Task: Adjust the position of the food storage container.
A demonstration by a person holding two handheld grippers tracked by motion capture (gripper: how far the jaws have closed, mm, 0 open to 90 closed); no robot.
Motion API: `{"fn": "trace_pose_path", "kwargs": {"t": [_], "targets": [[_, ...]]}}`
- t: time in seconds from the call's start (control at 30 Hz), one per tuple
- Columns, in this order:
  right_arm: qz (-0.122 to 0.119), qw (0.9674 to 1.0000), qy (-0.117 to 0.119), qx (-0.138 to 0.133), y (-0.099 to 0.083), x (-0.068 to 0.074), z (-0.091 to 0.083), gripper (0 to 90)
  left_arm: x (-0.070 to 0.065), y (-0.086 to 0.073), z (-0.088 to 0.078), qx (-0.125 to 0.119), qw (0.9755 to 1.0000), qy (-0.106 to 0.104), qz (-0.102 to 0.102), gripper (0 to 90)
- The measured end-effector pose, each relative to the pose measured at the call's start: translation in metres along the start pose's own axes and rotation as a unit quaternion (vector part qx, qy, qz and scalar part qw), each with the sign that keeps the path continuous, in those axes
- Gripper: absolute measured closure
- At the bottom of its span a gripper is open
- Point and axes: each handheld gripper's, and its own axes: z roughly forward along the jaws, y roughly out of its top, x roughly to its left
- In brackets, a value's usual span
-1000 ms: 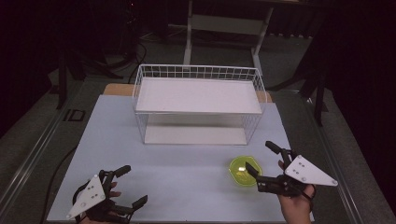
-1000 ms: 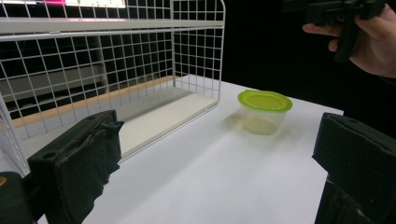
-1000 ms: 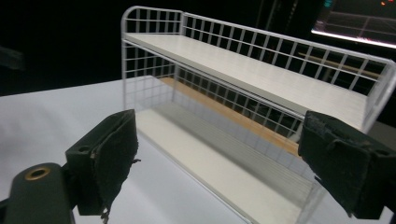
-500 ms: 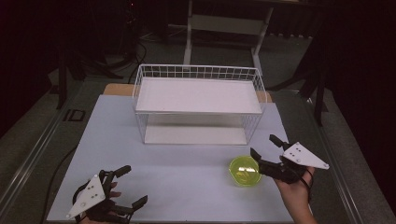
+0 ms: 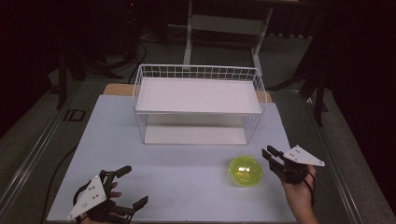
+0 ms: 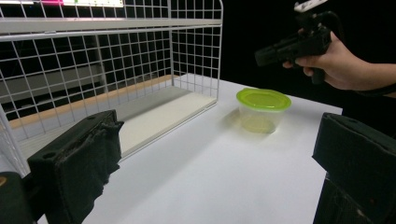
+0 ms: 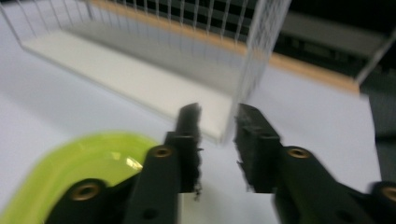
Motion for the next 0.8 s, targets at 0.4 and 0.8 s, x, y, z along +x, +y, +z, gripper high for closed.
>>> {"fn": "trace_pose_path", "kwargs": {"t": [0.4,0.8], "targets": [[0.032,0.9924,0.007,0.119,-0.043,-0.007,0.018,90.0,0.001,0.001,-0.001,-0.003,1.0,-0.001,-0.003,1.5],[0.04,0.9861,0.052,0.153,-0.055,0.012,0.02,90.0,0.0,0.002,-0.002,-0.005,1.0,0.002,0.0,1.5]]}}
